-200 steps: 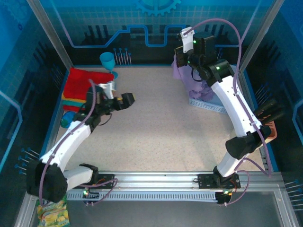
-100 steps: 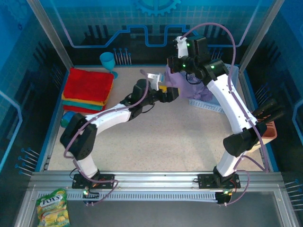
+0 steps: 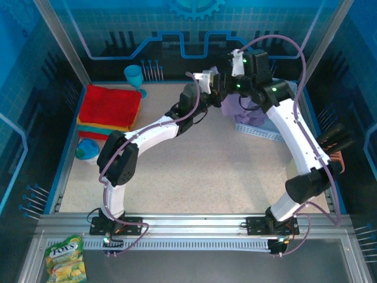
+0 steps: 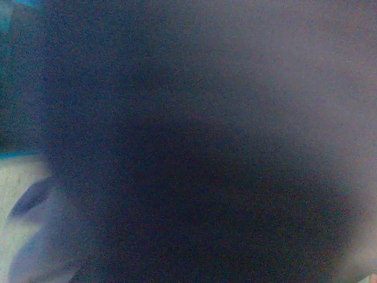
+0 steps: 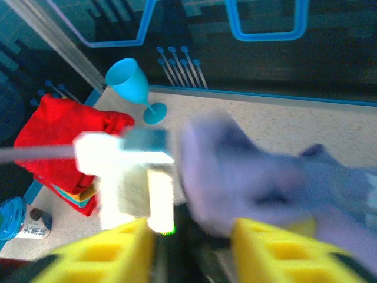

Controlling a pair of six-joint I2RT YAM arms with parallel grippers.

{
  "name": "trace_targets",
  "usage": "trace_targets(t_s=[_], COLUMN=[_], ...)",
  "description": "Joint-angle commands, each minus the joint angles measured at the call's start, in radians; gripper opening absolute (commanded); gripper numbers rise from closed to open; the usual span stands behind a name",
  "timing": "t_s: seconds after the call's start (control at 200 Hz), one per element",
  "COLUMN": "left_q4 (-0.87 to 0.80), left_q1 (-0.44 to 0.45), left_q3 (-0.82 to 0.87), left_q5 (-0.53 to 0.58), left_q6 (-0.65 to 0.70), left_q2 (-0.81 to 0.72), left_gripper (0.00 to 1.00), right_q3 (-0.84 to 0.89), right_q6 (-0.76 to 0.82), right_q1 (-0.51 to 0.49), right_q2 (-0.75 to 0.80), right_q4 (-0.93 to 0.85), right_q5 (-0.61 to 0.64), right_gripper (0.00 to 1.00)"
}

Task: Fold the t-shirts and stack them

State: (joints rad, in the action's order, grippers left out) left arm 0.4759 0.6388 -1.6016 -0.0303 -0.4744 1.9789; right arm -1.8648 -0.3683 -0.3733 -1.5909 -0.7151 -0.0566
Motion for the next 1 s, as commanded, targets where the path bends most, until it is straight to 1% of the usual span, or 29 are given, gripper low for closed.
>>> trace_targets(t_s=[0.0, 0.1, 0.205, 0.27, 0.36, 0.44, 0.485, 0.525, 0.575, 0.63, 0.745, 0.825, 0.905, 0.995], left_q4=[-0.051, -0.158, -0.24, -0.287, -0.372, -0.435, -0.451, -0.463, -0.497, -0.53, -0.486, -0.482, -0.452, -0.399], left_q1=[-0.031, -0.064, -0.1, -0.122, -0.15, -0.171, -0.186, -0.199, -0.21, -0.217, -0.219, -0.221, -0.227, -0.232], left_q3=[-0.159, -0.344, -0.52, -0.637, -0.859, -1.04, -1.095, -1.106, -1.084, -0.996, -0.637, -0.426, -0.226, -0.046], left_q5=[-0.002, -0.056, -0.104, -0.125, -0.156, -0.173, -0.183, -0.191, -0.195, -0.181, -0.082, -0.002, 0.036, 0.04], left_q6=[0.06, 0.074, 0.066, 0.054, 0.026, -0.007, -0.038, -0.057, -0.045, -0.006, 0.097, 0.151, 0.155, 0.126], left_q2=[-0.01, 0.014, 0.051, 0.083, 0.142, 0.186, 0.188, 0.17, 0.124, 0.041, -0.192, -0.334, -0.451, -0.546], left_gripper=[0.0, 0.0, 0.0, 0.0, 0.0, 0.0, 0.0, 0.0, 0.0, 0.0, 0.0, 0.0, 0.0, 0.0], right_q3=[0.111, 0.292, 0.414, 0.487, 0.588, 0.663, 0.706, 0.728, 0.737, 0.738, 0.721, 0.686, 0.636, 0.571], right_q6=[-0.038, -0.042, -0.045, -0.064, -0.084, -0.094, -0.095, -0.107, -0.134, -0.152, -0.189, -0.215, -0.26, -0.303], right_q1=[0.04, 0.039, 0.037, 0.031, -0.001, -0.034, -0.057, -0.069, -0.075, -0.078, -0.078, -0.081, -0.087, -0.098], right_q2=[0.117, 0.222, 0.291, 0.316, 0.325, 0.316, 0.311, 0.298, 0.27, 0.226, 0.119, 0.033, -0.062, -0.163], right_q4=[0.045, 0.124, 0.145, 0.17, 0.211, 0.262, 0.307, 0.335, 0.347, 0.365, 0.427, 0.468, 0.492, 0.531], right_q5=[0.06, 0.102, 0.161, 0.162, 0.201, 0.212, 0.224, 0.228, 0.226, 0.213, 0.193, 0.188, 0.207, 0.224], right_gripper=[0.71, 0.8, 0.82, 0.83, 0.87, 0.88, 0.89, 0.92, 0.93, 0.94, 0.94, 0.95, 0.95, 0.94])
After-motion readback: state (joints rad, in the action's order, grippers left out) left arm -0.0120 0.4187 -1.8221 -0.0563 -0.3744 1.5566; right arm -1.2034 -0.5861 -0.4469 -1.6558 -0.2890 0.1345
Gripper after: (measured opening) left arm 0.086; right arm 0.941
